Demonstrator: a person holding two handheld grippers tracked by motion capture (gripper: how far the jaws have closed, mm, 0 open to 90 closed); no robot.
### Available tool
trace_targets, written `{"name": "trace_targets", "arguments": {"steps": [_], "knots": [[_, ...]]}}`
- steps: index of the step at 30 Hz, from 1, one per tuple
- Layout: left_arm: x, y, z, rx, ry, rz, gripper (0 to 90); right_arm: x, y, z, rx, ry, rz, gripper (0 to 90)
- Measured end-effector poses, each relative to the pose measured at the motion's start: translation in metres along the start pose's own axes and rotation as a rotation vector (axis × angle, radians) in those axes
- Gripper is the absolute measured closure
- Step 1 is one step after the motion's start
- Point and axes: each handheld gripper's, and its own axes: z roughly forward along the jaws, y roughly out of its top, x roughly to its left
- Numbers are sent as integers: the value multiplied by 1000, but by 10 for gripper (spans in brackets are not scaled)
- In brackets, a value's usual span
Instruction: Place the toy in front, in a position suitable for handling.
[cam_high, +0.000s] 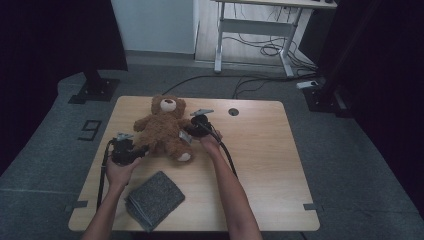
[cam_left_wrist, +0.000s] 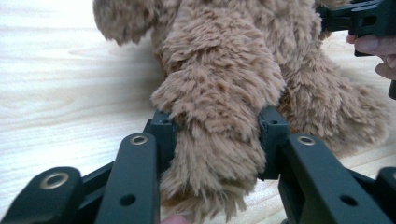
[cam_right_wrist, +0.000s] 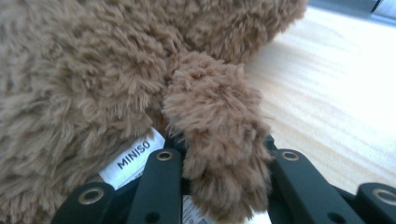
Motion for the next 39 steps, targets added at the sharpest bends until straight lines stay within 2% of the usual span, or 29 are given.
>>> {"name": "trace_targets", "arguments": {"steps": [3, 4, 5, 7, 8, 9, 11, 12, 14, 15, 16, 17, 18, 19, 20, 23, 28, 34, 39], "knots": [[3, 6, -5, -12, -2, -1, 618, 2, 5, -9, -48, 8, 18, 735], [3, 8, -6, -19, -5, 4, 618, 2, 5, -9, -48, 8, 18, 735], [1, 12, -7, -25, -5, 18, 624, 3, 10, -20, -96, 17, 41, 740], [-2, 17, -9, -39, -11, 30, 626, 2, 15, -32, -148, 32, 67, 743], [-2, 17, -9, -39, -11, 30, 626, 2, 15, -32, -148, 32, 67, 743], [-6, 21, -11, -58, -22, 37, 627, -1, 20, -49, -209, 54, 87, 744], [-10, 25, -13, -69, -28, 48, 628, -4, 23, -68, -263, 70, 94, 744], [-10, 25, -13, -69, -28, 48, 629, -4, 23, -68, -263, 70, 94, 744], [-15, 29, -13, -72, -35, 56, 630, -6, 24, -88, -311, 88, 97, 744], [-18, 30, -12, -72, -40, 63, 630, -8, 22, -106, -341, 95, 83, 744], [-21, 31, -11, -73, -43, 66, 630, -8, 22, -106, -341, 95, 83, 744], [-24, 33, -9, -72, -46, 73, 630, -8, 18, -122, -357, 91, 66, 744], [-27, 33, -8, -70, -50, 78, 630, -8, 18, -122, -357, 91, 66, 744], [-33, 35, -5, -65, -61, 88, 630, -9, 12, -134, -363, 84, 55, 744], [-33, 35, -5, -65, -61, 88, 630, -9, 12, -134, -363, 84, 55, 744], [-45, 36, 4, -41, -74, 110, 630, -12, -3, -151, -361, 61, 46, 744], [-54, 41, 8, -29, -81, 147, 630, -16, -20, -165, -348, 41, 47, 743], [-61, 46, 7, -24, -95, 169, 630, -16, -39, -180, -352, 41, 56, 742], [-65, 47, 9, -10, -96, 185, 629, -15, -53, -186, -340, 33, 69, 742]]}}
